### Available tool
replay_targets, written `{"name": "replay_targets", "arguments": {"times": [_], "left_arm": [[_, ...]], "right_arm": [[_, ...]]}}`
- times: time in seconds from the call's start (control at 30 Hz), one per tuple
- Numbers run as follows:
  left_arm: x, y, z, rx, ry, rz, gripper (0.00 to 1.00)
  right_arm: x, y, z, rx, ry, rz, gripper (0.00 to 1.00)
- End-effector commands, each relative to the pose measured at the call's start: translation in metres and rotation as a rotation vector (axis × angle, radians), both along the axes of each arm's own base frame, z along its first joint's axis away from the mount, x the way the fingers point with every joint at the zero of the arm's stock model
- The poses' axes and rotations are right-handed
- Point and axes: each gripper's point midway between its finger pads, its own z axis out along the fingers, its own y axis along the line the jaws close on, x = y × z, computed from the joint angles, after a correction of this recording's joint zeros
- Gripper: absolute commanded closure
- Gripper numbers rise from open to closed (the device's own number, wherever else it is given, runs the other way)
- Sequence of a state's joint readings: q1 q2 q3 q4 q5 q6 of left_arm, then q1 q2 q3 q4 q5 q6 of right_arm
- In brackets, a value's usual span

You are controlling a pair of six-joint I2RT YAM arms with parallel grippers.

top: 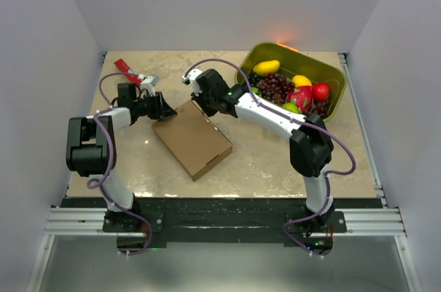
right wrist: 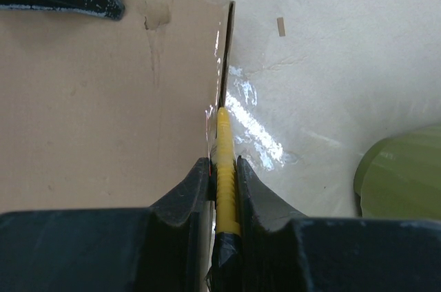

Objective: Unpack the express box

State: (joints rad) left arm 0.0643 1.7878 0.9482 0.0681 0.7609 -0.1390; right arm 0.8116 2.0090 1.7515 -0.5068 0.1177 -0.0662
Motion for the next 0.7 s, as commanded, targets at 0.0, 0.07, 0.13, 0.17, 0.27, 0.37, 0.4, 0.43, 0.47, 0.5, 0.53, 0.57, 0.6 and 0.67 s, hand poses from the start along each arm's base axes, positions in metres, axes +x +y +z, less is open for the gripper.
{"name": "replay_targets", "arguments": {"times": [0.0, 0.07, 0.13, 0.17, 0.27, 0.37, 0.4, 0.43, 0.47, 0.5, 0.53, 0.57, 0.6, 0.67], "left_arm": [[-0.023, 0.02, -0.056, 0.133, 0.176, 0.092, 1.0], [-0.023, 0.019, -0.056, 0.131, 0.177, 0.095, 1.0], [-0.022, 0.02, -0.055, 0.137, 0.174, 0.101, 1.0], [-0.022, 0.02, -0.055, 0.139, 0.174, 0.103, 1.0], [-0.022, 0.022, -0.054, 0.144, 0.172, 0.109, 1.0], [-0.022, 0.021, -0.054, 0.15, 0.172, 0.111, 1.0], [-0.022, 0.022, -0.053, 0.153, 0.168, 0.113, 1.0], [-0.021, 0.022, -0.053, 0.154, 0.166, 0.115, 1.0], [-0.022, 0.022, -0.053, 0.154, 0.169, 0.114, 1.0], [-0.021, 0.023, -0.053, 0.159, 0.165, 0.117, 1.0], [-0.022, 0.023, -0.054, 0.159, 0.167, 0.118, 1.0], [-0.022, 0.023, -0.053, 0.161, 0.166, 0.119, 1.0], [-0.022, 0.024, -0.053, 0.162, 0.163, 0.12, 1.0], [-0.022, 0.023, -0.053, 0.16, 0.165, 0.118, 1.0]], "right_arm": [[-0.017, -0.016, 0.015, -0.015, 0.031, -0.015, 1.0], [-0.023, -0.019, 0.013, -0.023, 0.055, -0.019, 1.0], [-0.026, -0.023, 0.013, -0.028, 0.066, -0.024, 1.0], [-0.027, -0.025, 0.015, -0.03, 0.068, -0.026, 1.0], [-0.034, -0.029, 0.018, -0.037, 0.086, -0.029, 1.0], [-0.041, -0.036, 0.019, -0.051, 0.114, -0.034, 1.0], [-0.046, -0.038, 0.017, -0.065, 0.131, -0.03, 1.0], [-0.047, -0.04, 0.019, -0.066, 0.132, -0.03, 1.0], [-0.049, -0.042, 0.02, -0.069, 0.136, -0.029, 1.0], [-0.053, -0.045, 0.019, -0.078, 0.148, -0.028, 1.0], [-0.056, -0.047, 0.019, -0.084, 0.155, -0.027, 1.0], [-0.058, -0.049, 0.019, -0.085, 0.164, -0.025, 1.0], [-0.061, -0.051, 0.018, -0.093, 0.173, -0.022, 1.0], [-0.067, -0.057, 0.015, -0.103, 0.183, -0.021, 1.0]]}}
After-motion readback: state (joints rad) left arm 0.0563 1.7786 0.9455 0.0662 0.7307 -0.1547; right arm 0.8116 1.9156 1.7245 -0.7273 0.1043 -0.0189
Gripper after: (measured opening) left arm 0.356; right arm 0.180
